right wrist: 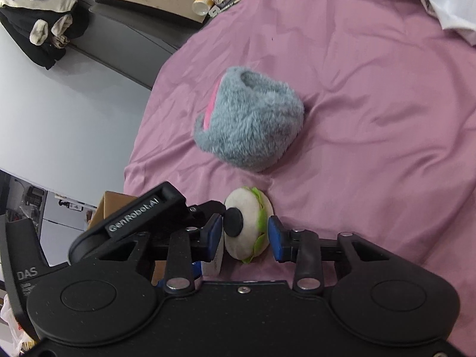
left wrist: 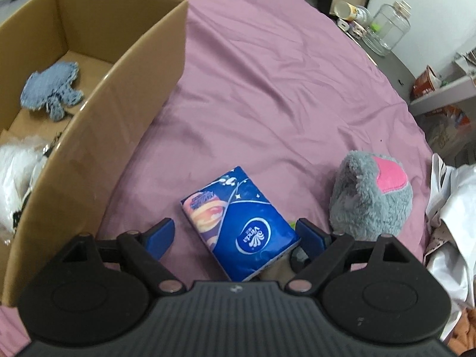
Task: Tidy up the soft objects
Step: 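Grasp the blue tissue pack with the left tool while the right tool grasps the round toy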
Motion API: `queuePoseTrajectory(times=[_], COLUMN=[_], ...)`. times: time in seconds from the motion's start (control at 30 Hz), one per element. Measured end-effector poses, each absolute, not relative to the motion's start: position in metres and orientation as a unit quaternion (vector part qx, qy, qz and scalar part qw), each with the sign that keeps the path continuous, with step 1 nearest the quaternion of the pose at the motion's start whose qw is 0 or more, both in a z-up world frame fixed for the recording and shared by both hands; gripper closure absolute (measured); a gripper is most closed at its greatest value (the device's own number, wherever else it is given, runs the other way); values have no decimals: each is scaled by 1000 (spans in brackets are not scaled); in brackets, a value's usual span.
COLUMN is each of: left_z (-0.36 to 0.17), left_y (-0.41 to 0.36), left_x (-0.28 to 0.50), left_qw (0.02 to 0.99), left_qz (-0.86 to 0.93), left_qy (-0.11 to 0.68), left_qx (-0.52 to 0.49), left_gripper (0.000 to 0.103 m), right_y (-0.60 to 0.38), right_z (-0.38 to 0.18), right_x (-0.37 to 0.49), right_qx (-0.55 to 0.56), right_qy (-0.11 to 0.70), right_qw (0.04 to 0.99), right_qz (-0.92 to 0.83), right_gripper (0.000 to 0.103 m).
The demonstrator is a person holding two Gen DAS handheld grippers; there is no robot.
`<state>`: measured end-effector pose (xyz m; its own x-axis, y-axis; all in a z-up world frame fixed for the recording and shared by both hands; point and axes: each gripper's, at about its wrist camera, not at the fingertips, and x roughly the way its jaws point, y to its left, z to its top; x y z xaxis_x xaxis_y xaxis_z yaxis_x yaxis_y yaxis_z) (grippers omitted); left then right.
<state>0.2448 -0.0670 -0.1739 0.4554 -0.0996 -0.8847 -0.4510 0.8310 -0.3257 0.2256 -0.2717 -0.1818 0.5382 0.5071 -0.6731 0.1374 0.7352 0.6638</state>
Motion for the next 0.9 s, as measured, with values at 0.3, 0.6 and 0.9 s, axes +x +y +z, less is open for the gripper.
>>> queuePoseTrajectory(times=[0.3, 0.6, 0.9], left_z=[-170, -143, -117], left_y=[-63, -59, -54], left_x=[247, 242, 230], left_qw=[808, 825, 840], left_qz=[109, 75, 45], left_qy=[502, 483, 474], left_qx=[-289, -284, -260], left_gripper=[35, 38, 38], right_y=[-270, -273, -271], right_z=[-188, -161, -141], right_x=[226, 215, 207], right_qx=[345, 329, 314], right_qy=[461, 435, 415], right_qw=[810, 828, 844], right_qz=[112, 129, 129], right_gripper=[83, 97, 97])
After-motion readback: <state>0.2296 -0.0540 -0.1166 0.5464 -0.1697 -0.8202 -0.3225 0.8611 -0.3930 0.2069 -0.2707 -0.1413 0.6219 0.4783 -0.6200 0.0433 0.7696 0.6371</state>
